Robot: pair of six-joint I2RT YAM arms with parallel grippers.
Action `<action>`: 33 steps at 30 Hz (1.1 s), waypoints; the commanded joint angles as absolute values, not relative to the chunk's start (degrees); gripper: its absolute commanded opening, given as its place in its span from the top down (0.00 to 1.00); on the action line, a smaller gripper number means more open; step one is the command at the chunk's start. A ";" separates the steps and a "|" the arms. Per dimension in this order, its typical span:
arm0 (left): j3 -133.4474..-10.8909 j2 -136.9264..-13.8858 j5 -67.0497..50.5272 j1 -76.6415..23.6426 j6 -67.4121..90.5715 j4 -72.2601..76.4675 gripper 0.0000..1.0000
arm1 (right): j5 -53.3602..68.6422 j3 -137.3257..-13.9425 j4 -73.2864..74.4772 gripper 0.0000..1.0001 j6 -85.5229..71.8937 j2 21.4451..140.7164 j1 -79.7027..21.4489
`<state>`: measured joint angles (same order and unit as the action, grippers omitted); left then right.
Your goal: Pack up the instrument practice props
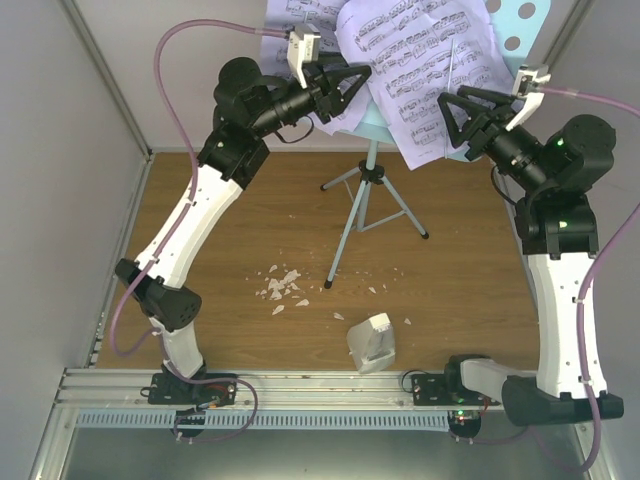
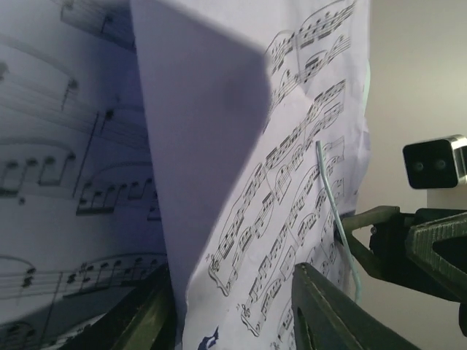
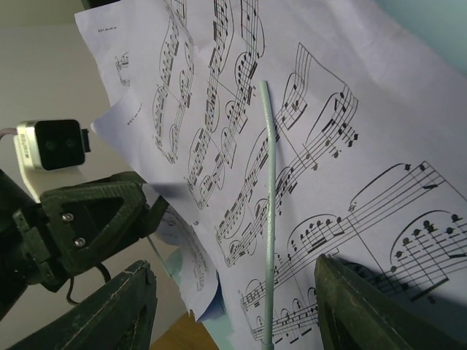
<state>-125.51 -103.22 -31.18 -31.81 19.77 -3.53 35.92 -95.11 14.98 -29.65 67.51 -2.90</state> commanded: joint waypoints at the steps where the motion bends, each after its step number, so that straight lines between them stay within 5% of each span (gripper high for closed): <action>1: -127.96 -104.78 -34.10 -31.56 21.24 -0.53 0.59 | 34.87 -95.35 13.96 0.39 -30.27 67.23 -3.68; 11: -127.44 -104.24 -33.18 -31.55 20.19 -0.12 0.99 | 32.21 -95.53 13.77 0.42 -30.57 68.06 -4.53; 23: -127.51 -104.24 -33.51 -31.55 19.60 -0.18 1.00 | 31.73 -96.77 12.12 0.47 -31.10 70.92 -7.28; 28: -127.46 -104.24 -33.68 -31.56 19.75 -0.16 1.00 | 32.52 -96.56 9.99 0.62 -31.45 71.02 -7.69; 32: -127.44 -104.25 -33.79 -31.55 19.95 -0.17 1.00 | 33.43 -94.98 7.33 0.97 -29.66 70.37 -7.69; 33: -127.45 -104.24 -33.78 -31.55 19.95 -0.16 1.00 | 33.48 -94.08 6.38 0.99 -28.73 69.89 -7.71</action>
<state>-126.13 -104.68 -33.12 -31.77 20.01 -3.16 32.14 -95.22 11.46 -30.65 71.20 -7.42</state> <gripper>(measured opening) 0.017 0.084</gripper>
